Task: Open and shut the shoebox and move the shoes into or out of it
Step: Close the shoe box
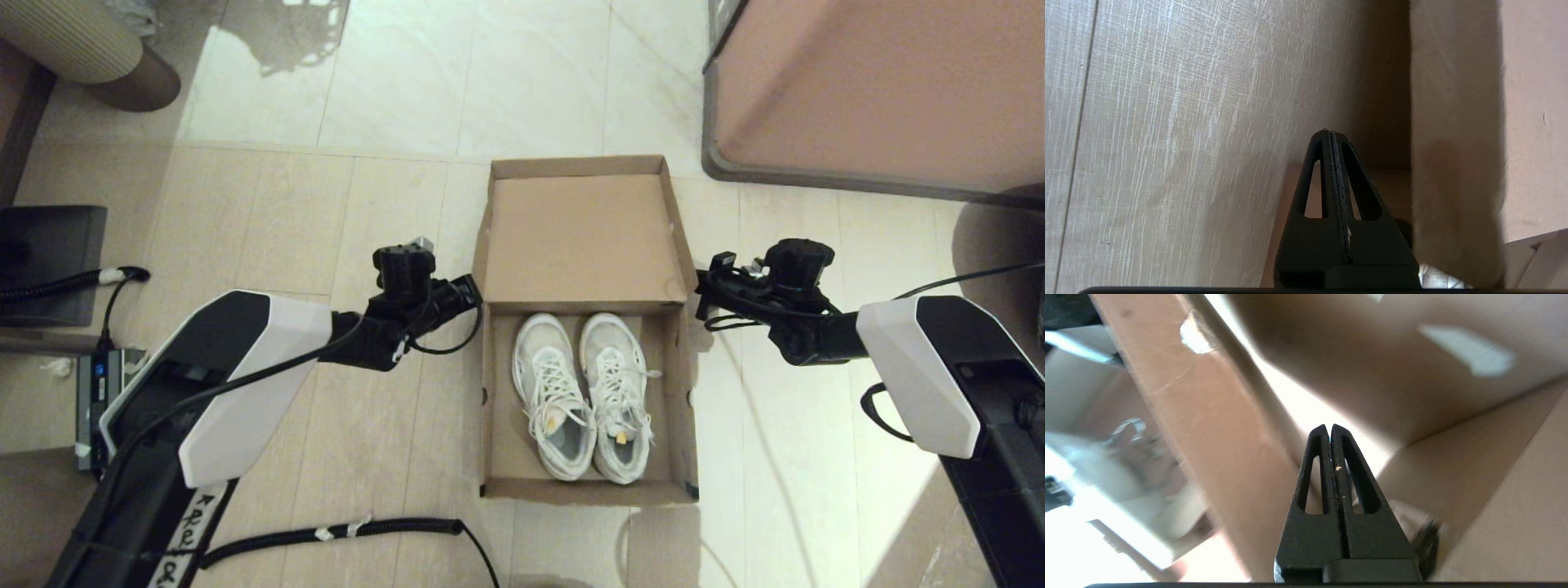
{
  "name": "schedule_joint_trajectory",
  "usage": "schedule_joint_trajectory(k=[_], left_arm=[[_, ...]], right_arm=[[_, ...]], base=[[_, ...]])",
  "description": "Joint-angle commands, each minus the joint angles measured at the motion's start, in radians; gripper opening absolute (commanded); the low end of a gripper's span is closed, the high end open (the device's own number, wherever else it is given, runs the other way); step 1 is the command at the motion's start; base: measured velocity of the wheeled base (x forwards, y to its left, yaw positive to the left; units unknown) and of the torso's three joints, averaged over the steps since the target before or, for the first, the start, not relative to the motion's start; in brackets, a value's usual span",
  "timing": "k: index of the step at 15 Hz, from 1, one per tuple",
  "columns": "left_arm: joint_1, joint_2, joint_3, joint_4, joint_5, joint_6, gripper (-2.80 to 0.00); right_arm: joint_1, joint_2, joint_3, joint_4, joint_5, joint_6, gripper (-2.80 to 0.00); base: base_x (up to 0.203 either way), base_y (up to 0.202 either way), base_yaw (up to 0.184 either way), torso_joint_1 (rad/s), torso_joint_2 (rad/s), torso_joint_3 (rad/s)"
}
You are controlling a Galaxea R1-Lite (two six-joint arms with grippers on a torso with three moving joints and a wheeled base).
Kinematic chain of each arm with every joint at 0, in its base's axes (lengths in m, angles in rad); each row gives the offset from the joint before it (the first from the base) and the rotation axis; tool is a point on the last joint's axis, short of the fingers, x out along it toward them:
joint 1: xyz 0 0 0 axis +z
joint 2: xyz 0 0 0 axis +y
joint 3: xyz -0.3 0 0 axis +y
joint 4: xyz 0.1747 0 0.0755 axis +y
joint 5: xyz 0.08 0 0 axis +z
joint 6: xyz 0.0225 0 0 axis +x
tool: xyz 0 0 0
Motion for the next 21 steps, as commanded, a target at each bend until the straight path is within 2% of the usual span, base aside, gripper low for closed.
schedule_joint_trajectory(k=[1,3,7,15,18,21], left_arm=[[-0.001,0.002,0.0,-0.004,0.0,-0.003,-2.8],[-0.003,0.002,-0.001,-0.004,0.0,-0.004,-2.8],[-0.006,-0.001,-0.003,-0.007,-0.004,-0.003,-2.8],[-0.02,-0.013,-0.001,0.013,-0.008,-0.003,-2.8],[-0.02,-0.025,0.0,0.072,-0.026,-0.001,-2.8],[-0.023,-0.031,0.0,0.073,-0.033,-0.001,-2.8]], right_arm=[[-0.001,0.0,0.0,-0.08,0.043,0.085,-2.8],[-0.008,0.009,0.0,-0.163,0.093,0.171,-2.8],[-0.009,0.015,0.0,-0.202,0.202,0.187,-2.8],[-0.007,0.006,0.014,-0.201,0.227,0.187,-2.8],[-0.009,-0.02,0.064,-0.2,0.227,0.187,-2.8],[-0.009,-0.058,0.146,-0.218,0.227,0.178,-2.8]], base=[[0.0,0.0,0.0,0.0,0.0,0.0],[0.0,0.0,0.0,0.0,0.0,0.0],[0.0,0.0,0.0,0.0,0.0,0.0],[0.0,0.0,0.0,0.0,0.0,0.0],[0.0,0.0,0.0,0.0,0.0,0.0],[0.0,0.0,0.0,0.0,0.0,0.0]])
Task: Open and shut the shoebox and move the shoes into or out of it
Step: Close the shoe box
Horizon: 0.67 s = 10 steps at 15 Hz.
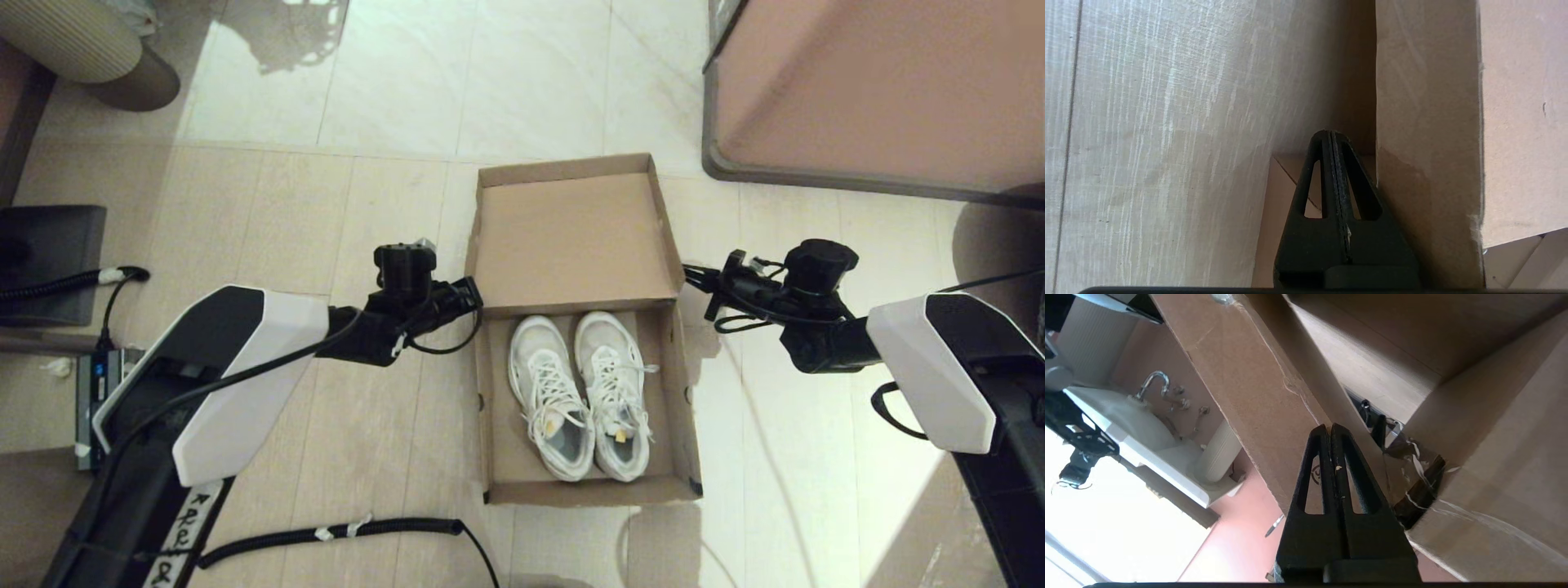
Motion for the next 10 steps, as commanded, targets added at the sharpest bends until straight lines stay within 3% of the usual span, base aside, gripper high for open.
schedule_joint_trajectory(k=[1,5,10], left_arm=[[-0.004,-0.009,0.0,-0.004,-0.002,-0.004,-2.8],[-0.01,-0.021,0.025,-0.001,-0.018,-0.003,-2.8],[-0.02,-0.08,0.16,-0.012,-0.025,-0.001,-2.8]], right_arm=[[0.0,-0.027,0.03,-0.026,0.008,0.008,-2.8],[-0.002,-0.068,0.087,-0.029,0.013,0.008,-2.8],[-0.016,-0.15,0.321,-0.126,0.016,0.004,-2.8]], base=[[0.0,0.0,0.0,0.0,0.0,0.0],[0.0,0.0,0.0,0.0,0.0,0.0],[0.0,0.0,0.0,0.0,0.0,0.0]])
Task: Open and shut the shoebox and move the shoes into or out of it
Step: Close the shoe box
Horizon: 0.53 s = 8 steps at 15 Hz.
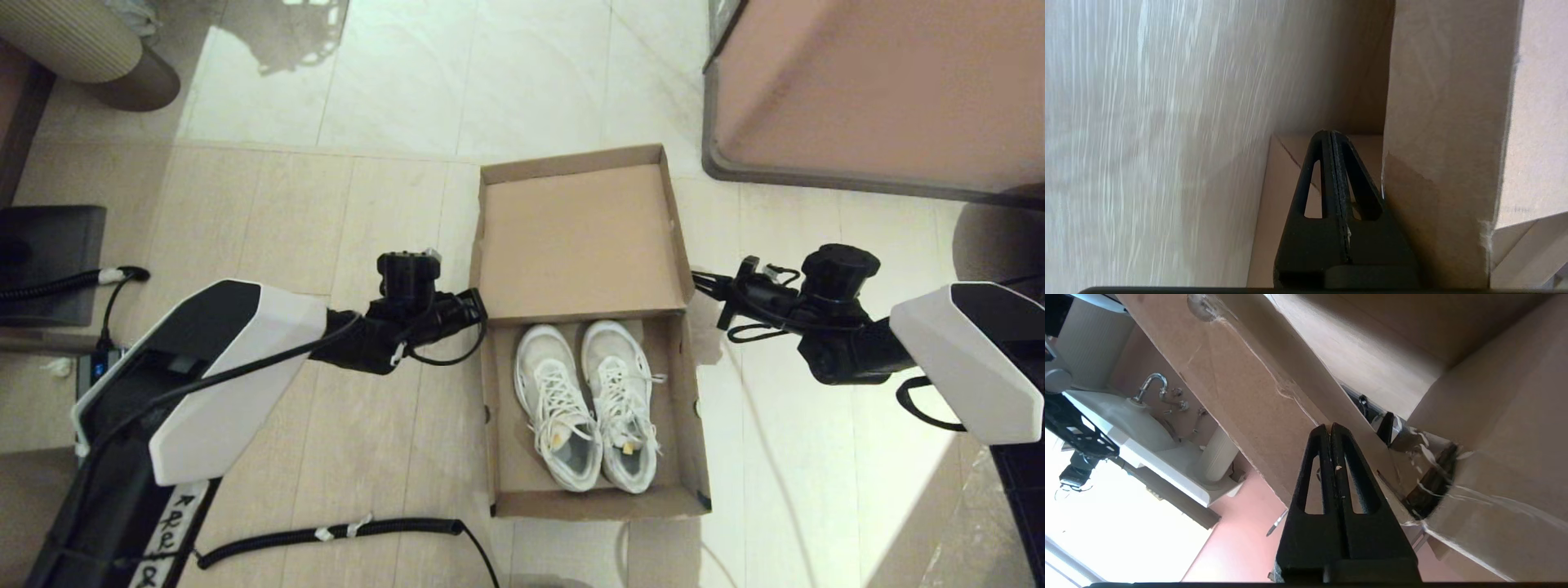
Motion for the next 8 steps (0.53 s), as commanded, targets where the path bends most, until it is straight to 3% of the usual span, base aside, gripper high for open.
schedule_joint_trajectory(k=[1,4,5,8], left_arm=[[-0.001,-0.033,0.044,-0.005,-0.002,-0.003,-2.8],[-0.003,-0.053,0.09,-0.009,-0.005,-0.003,-2.8],[-0.008,-0.057,0.098,-0.01,-0.005,-0.003,-2.8],[-0.013,-0.06,0.109,-0.015,-0.005,0.0,-2.8]], right_arm=[[-0.003,-0.059,0.143,-0.049,0.007,-0.008,-2.8],[-0.006,-0.108,0.302,-0.089,0.003,-0.119,-2.8],[-0.011,-0.11,0.319,-0.092,-0.006,-0.171,-2.8],[-0.029,-0.076,0.269,-0.088,-0.034,-0.185,-2.8]], base=[[0.0,0.0,0.0,0.0,0.0,0.0],[0.0,0.0,0.0,0.0,0.0,0.0],[0.0,0.0,0.0,0.0,0.0,0.0],[0.0,0.0,0.0,0.0,0.0,0.0]])
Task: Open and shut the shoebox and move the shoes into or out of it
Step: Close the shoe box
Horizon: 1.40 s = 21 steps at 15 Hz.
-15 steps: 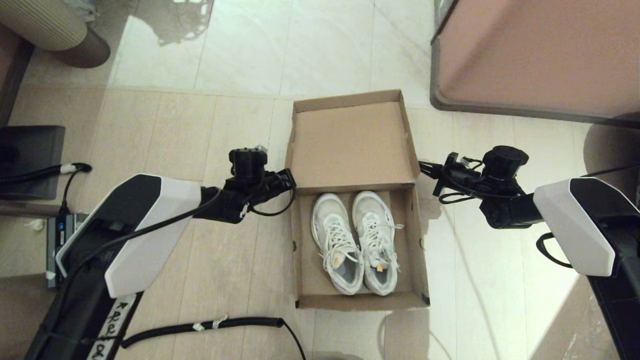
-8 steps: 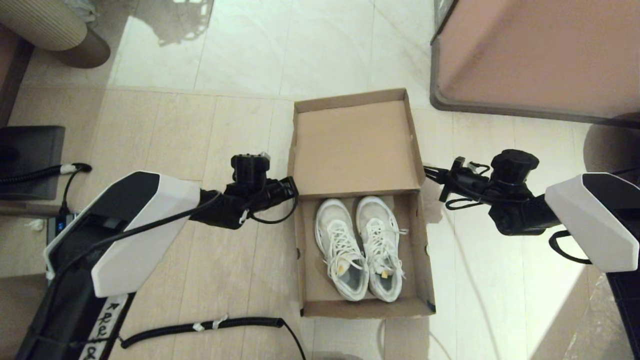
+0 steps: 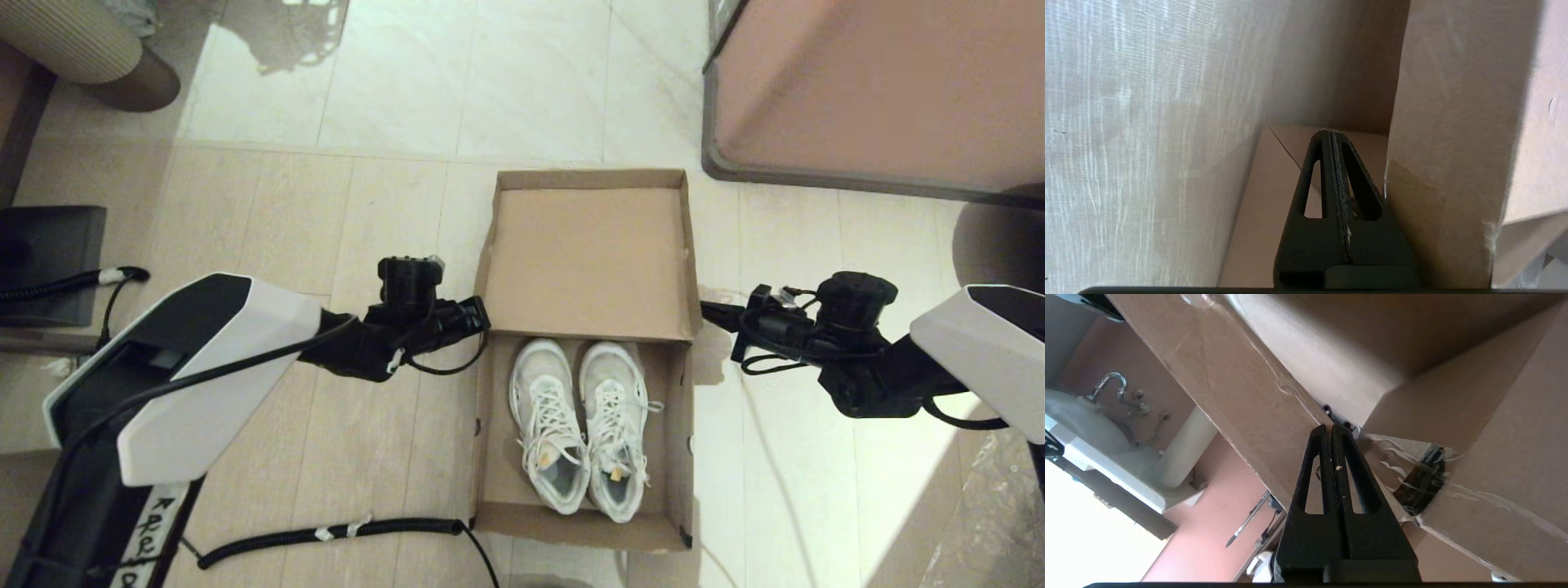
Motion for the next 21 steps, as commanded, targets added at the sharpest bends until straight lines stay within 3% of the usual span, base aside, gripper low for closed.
schedule_joint_trajectory(k=[1,4,10,13,17,18,21], left_arm=[[-0.002,-0.005,0.005,0.0,0.0,0.006,-2.8],[-0.006,0.002,0.005,0.0,-0.015,0.044,-2.8],[-0.02,0.005,0.005,0.0,-0.015,0.048,-2.8],[-0.025,0.004,0.016,0.0,-0.015,0.048,-2.8],[-0.032,0.0,0.019,0.0,-0.015,0.048,-2.8],[-0.034,-0.003,0.022,0.0,-0.015,0.048,-2.8],[-0.034,-0.004,0.033,-0.001,-0.015,0.048,-2.8]], right_arm=[[-0.018,0.027,-0.034,-0.005,-0.006,0.01,-2.8],[-0.039,0.075,-0.091,-0.004,-0.046,0.005,-2.8],[-0.077,0.13,-0.239,0.065,-0.059,0.001,-2.8],[-0.076,0.178,-0.368,0.174,-0.072,-0.033,-2.8],[-0.054,0.292,-0.649,0.516,-0.2,-0.19,-2.8],[-0.038,0.312,-0.667,0.554,-0.23,-0.223,-2.8],[-0.017,0.325,-0.667,0.557,-0.245,-0.219,-2.8]], base=[[0.0,0.0,0.0,0.0,0.0,0.0],[0.0,0.0,0.0,0.0,0.0,0.0],[0.0,0.0,0.0,0.0,0.0,0.0],[0.0,0.0,0.0,0.0,0.0,0.0],[0.0,0.0,0.0,0.0,0.0,0.0],[0.0,0.0,0.0,0.0,0.0,0.0],[0.0,0.0,0.0,0.0,0.0,0.0]])
